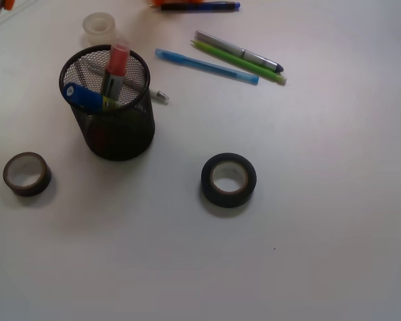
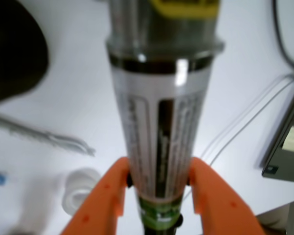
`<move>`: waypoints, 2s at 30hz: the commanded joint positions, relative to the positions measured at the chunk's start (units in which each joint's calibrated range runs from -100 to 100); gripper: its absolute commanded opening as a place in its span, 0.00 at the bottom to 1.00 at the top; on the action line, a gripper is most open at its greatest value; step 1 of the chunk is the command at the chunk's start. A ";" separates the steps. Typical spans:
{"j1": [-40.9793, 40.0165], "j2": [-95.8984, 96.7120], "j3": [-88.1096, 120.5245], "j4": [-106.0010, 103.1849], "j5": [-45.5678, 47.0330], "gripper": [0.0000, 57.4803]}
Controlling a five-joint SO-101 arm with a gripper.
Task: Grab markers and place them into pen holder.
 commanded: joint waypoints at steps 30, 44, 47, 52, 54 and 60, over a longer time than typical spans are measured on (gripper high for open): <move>-20.54 -48.16 67.94 -57.50 -17.19 0.01; -22.41 -52.50 103.09 -101.25 -24.66 0.01; -22.41 -52.41 108.34 -110.08 -25.20 0.01; -21.81 -52.41 113.50 -117.61 -25.20 0.18; -21.66 -52.50 113.32 -117.96 -24.81 0.37; -21.88 -53.26 112.23 -117.78 -22.61 0.51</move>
